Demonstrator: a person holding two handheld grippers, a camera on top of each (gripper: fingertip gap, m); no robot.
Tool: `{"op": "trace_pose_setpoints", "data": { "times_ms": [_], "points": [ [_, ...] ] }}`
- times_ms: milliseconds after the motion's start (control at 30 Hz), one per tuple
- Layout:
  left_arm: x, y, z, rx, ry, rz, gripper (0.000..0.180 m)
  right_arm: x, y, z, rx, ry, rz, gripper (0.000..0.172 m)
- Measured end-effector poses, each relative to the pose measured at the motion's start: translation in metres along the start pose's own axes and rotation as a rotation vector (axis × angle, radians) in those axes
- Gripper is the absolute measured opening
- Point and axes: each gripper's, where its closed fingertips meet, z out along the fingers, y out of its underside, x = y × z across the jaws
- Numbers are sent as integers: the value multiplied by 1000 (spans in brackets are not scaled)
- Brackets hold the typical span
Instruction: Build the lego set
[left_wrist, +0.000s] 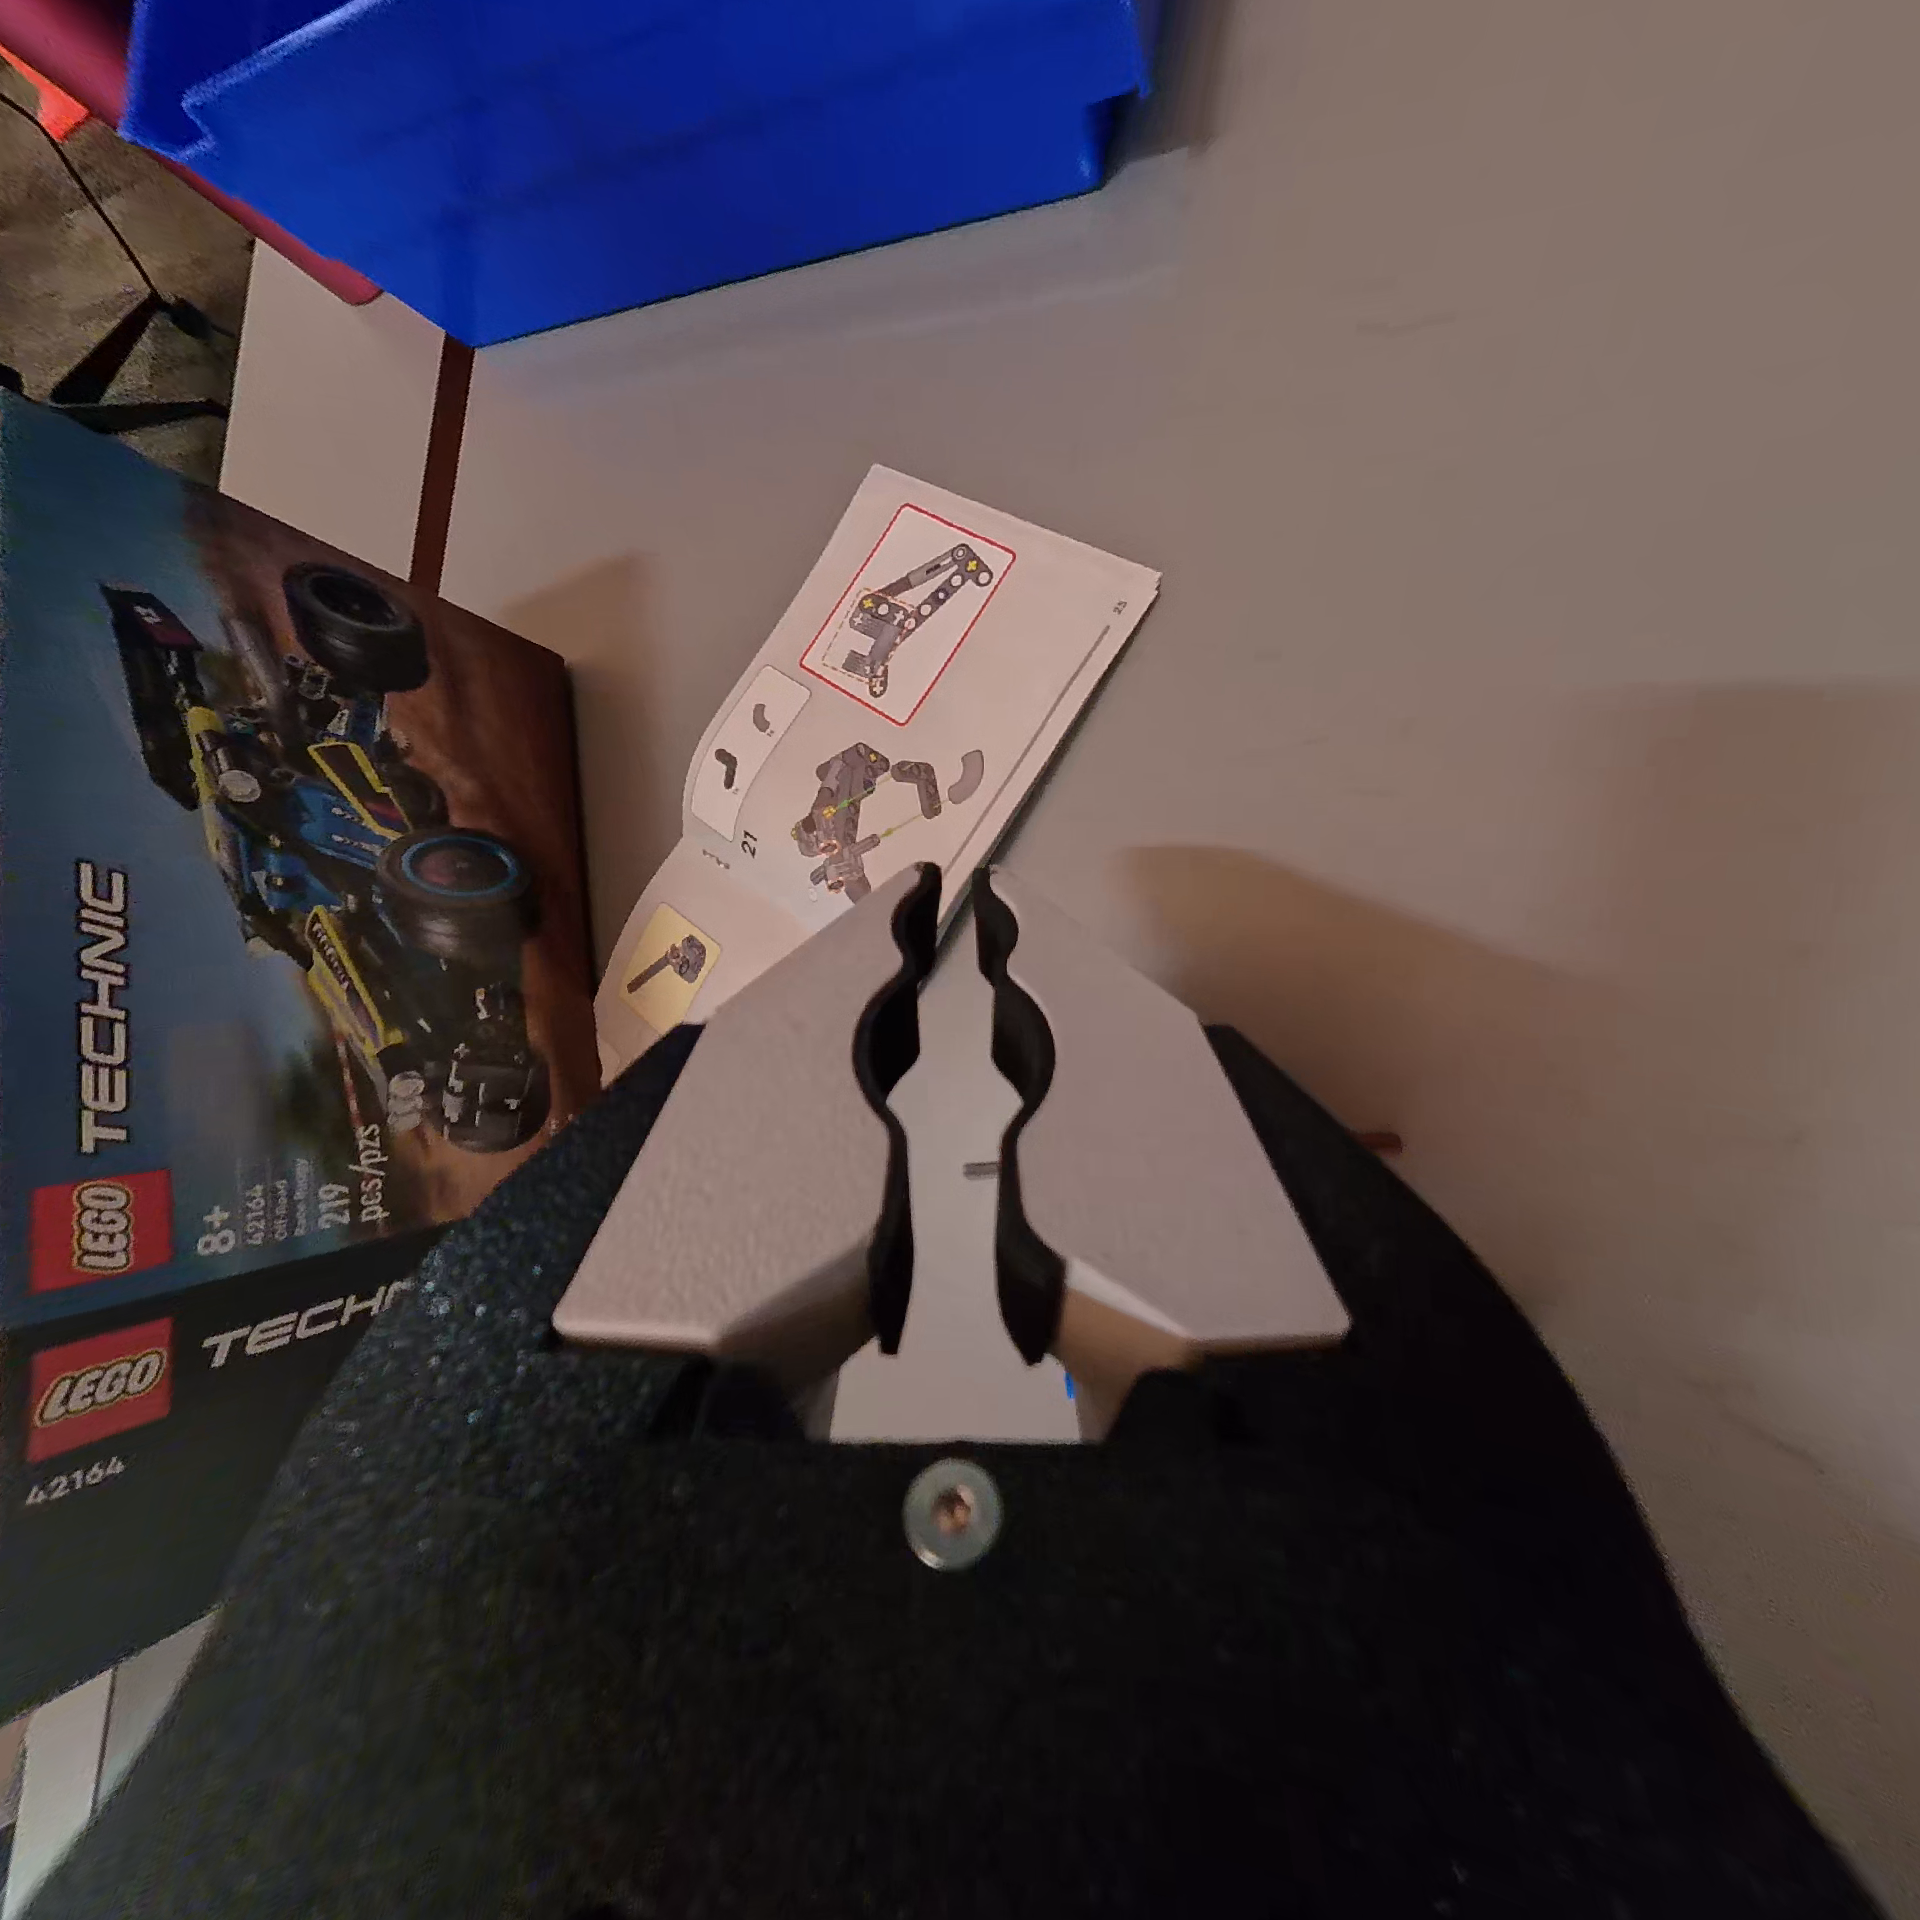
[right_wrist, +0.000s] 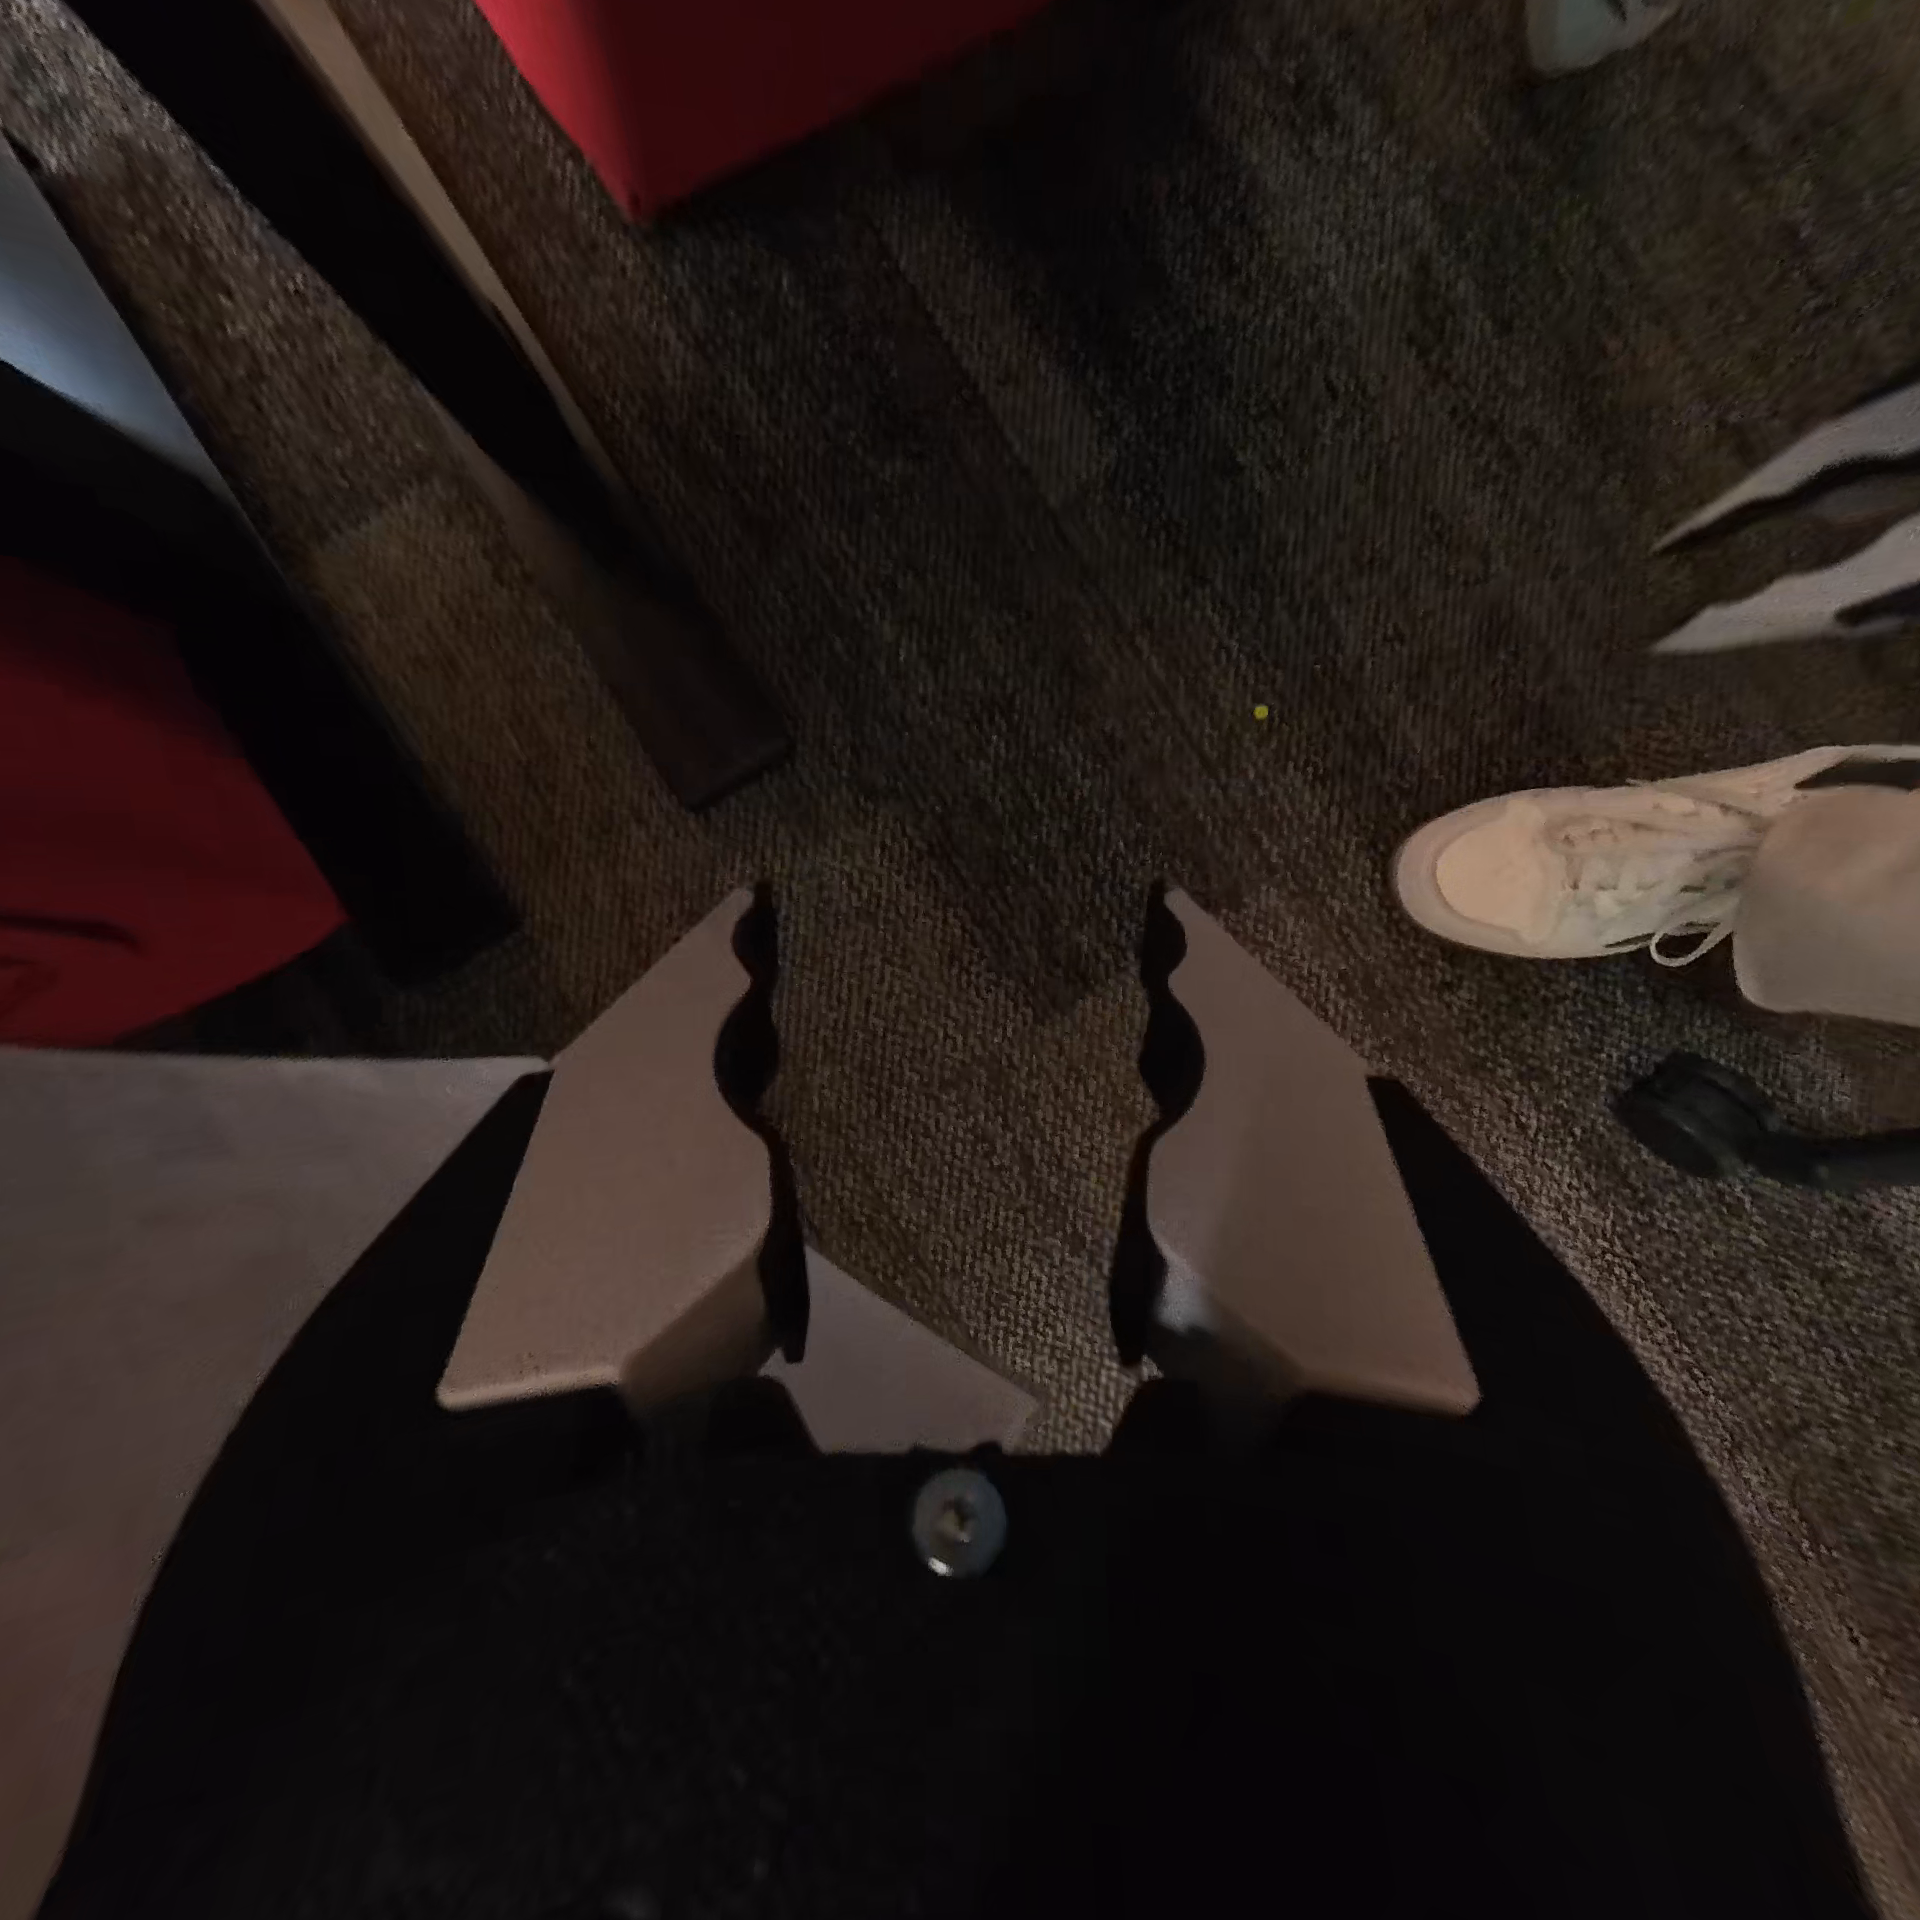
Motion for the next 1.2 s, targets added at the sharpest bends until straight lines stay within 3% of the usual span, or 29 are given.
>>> {"op": "trace_pose_setpoints", "data": {
  "times_ms": [233, 400, 533, 633, 800, 900, 1033, 1133, 1200],
  "points": [
    [0, 0, 5, 38, 5, 4, 3, 7, 9, -17, -15, 16, -171, 72],
    [-7, 0, 6, 41, -10, 18, 3, -1, -12, -18, 6, 10, -193, 72],
    [-10, 1, 3, 50, -21, 0, 3, -23, -18, -9, -37, -46, -420, 75],
    [-14, 8, 1, 22, -34, 10, 3, -28, -7, -1, -141, -76, -602, 91],
    [-23, 9, -2, 32, -55, -9, 2, -1, -9, 1, -210, 52, -518, 92],
    [-25, 7, 0, 52, -62, -4, 2, 5, -15, -5, -170, 115, -468, 91],
    [-24, 10, 6, 62, -54, 9, 2, 24, -44, -58, 21, 354, -297, 90],
    [-23, 11, 11, 71, -26, 14, 3, 39, -66, -148, 186, 588, -175, 88],
    [-18, 12, 17, 53, 23, 55, 9, 18, -94, -212, 353, 646, -217, 84]
  ]
}}
